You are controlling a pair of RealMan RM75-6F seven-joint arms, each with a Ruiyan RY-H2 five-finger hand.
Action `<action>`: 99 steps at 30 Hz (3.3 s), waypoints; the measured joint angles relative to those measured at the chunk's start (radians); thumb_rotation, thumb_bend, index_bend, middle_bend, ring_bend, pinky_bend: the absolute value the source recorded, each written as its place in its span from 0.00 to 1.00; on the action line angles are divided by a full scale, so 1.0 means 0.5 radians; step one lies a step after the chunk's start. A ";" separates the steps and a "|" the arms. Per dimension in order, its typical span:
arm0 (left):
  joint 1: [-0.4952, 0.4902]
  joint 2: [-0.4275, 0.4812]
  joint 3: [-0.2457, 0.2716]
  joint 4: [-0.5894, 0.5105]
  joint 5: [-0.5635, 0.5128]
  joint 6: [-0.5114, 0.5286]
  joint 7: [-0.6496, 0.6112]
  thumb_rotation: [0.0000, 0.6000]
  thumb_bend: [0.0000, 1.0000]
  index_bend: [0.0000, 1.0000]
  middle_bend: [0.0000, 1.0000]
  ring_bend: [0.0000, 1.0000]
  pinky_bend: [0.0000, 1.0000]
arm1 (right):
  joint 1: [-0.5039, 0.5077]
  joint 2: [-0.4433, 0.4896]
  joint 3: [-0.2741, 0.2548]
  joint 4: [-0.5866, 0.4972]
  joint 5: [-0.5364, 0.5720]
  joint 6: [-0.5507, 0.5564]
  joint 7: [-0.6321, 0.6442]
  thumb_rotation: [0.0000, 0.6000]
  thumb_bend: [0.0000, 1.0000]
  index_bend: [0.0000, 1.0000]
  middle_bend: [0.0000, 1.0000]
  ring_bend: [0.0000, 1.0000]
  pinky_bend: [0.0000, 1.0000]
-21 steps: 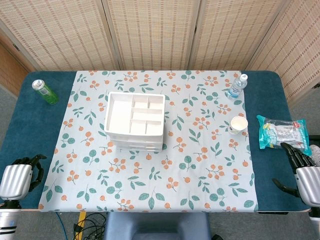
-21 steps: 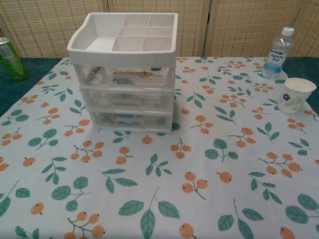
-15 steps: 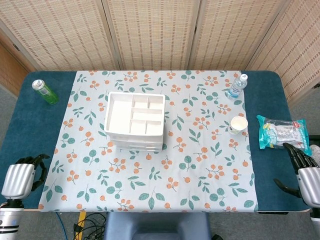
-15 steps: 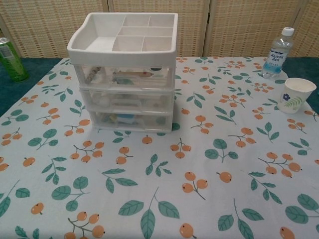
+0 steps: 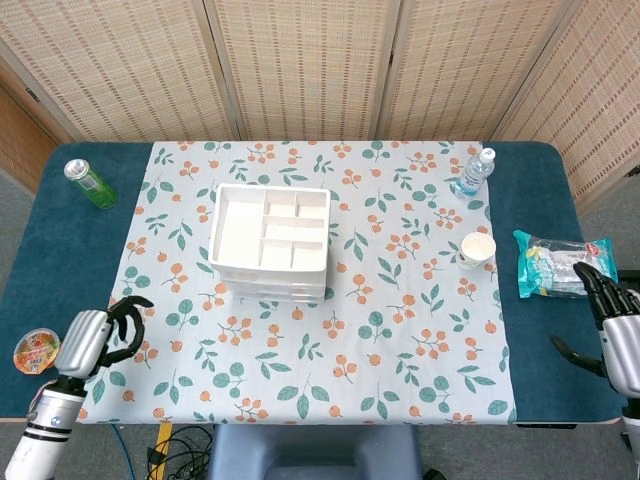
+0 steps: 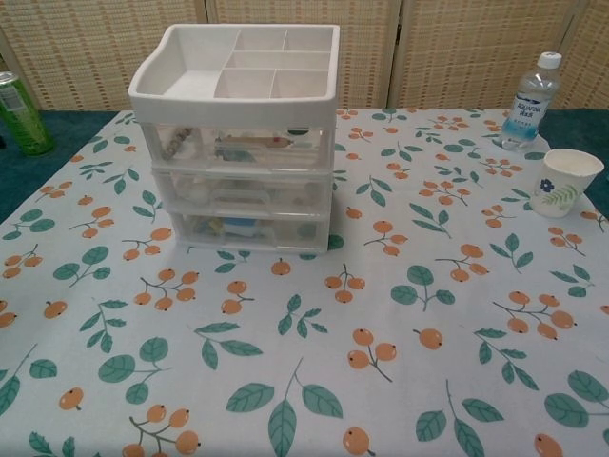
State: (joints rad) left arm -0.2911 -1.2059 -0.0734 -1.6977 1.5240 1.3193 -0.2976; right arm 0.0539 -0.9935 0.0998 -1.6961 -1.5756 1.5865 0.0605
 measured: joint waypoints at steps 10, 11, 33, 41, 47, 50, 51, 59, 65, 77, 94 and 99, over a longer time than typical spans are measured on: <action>-0.235 -0.160 0.002 0.036 -0.005 -0.373 -0.215 1.00 0.49 0.30 0.85 0.91 1.00 | 0.037 0.025 0.014 -0.037 0.055 -0.074 0.007 1.00 0.19 0.00 0.09 0.19 0.24; -0.257 -0.181 0.006 0.044 -0.015 -0.416 -0.231 1.00 0.49 0.28 0.88 0.93 1.00 | 0.038 0.023 0.015 -0.036 0.058 -0.077 0.005 1.00 0.19 0.00 0.09 0.19 0.24; -0.509 -0.624 0.015 0.324 -0.170 -0.830 -0.709 1.00 0.49 0.09 0.91 0.98 1.00 | 0.034 0.021 0.019 -0.018 0.113 -0.085 -0.020 1.00 0.19 0.00 0.09 0.19 0.24; -0.545 -0.746 -0.019 0.436 -0.192 -0.837 -0.845 1.00 0.49 0.09 0.91 0.98 1.00 | 0.022 0.017 0.019 0.000 0.133 -0.077 -0.020 1.00 0.19 0.00 0.09 0.19 0.24; -0.561 -0.817 -0.054 0.489 -0.228 -0.831 -0.903 1.00 0.49 0.09 0.91 0.98 1.00 | 0.002 0.013 0.017 0.015 0.148 -0.057 -0.013 1.00 0.19 0.00 0.09 0.19 0.24; -0.572 -0.847 -0.065 0.519 -0.238 -0.837 -0.922 1.00 0.49 0.09 0.91 0.98 1.00 | -0.005 0.008 0.018 0.026 0.155 -0.048 -0.013 1.00 0.19 0.00 0.09 0.19 0.24; -0.574 -0.858 -0.068 0.528 -0.241 -0.838 -0.926 1.00 0.49 0.09 0.91 0.98 1.00 | -0.008 0.007 0.018 0.029 0.157 -0.044 -0.012 1.00 0.19 0.00 0.09 0.19 0.24; -0.592 -0.927 -0.095 0.595 -0.277 -0.848 -0.973 1.00 0.49 0.09 0.91 0.98 1.00 | -0.026 0.010 0.027 0.042 0.175 -0.022 0.002 1.00 0.19 0.00 0.09 0.19 0.24; -0.598 -0.959 -0.111 0.620 -0.296 -0.847 -0.984 1.00 0.49 0.09 0.91 0.98 1.00 | -0.010 0.009 0.044 0.006 0.193 -0.041 -0.082 1.00 0.19 0.00 0.09 0.19 0.24; -0.631 -1.003 -0.131 0.656 -0.295 -0.874 -1.032 1.00 0.49 0.09 0.91 0.98 1.00 | -0.031 0.015 0.041 0.038 0.217 -0.038 -0.001 1.00 0.19 0.00 0.09 0.19 0.24; -0.674 -1.040 -0.160 0.688 -0.303 -0.907 -1.077 1.00 0.49 0.15 0.90 0.98 1.00 | -0.016 0.008 0.000 0.073 0.210 -0.137 0.044 1.00 0.19 0.00 0.09 0.20 0.24; -0.682 -1.041 -0.166 0.686 -0.304 -0.913 -1.100 1.00 0.49 0.18 0.90 0.98 1.00 | -0.003 -0.003 -0.019 0.087 0.200 -0.181 0.059 1.00 0.19 0.00 0.09 0.20 0.24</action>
State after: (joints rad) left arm -0.6318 -1.7264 -0.1565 -1.3548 1.3719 0.8628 -0.8477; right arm 0.0523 -0.9952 0.0901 -1.6526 -1.4757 1.4961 0.0900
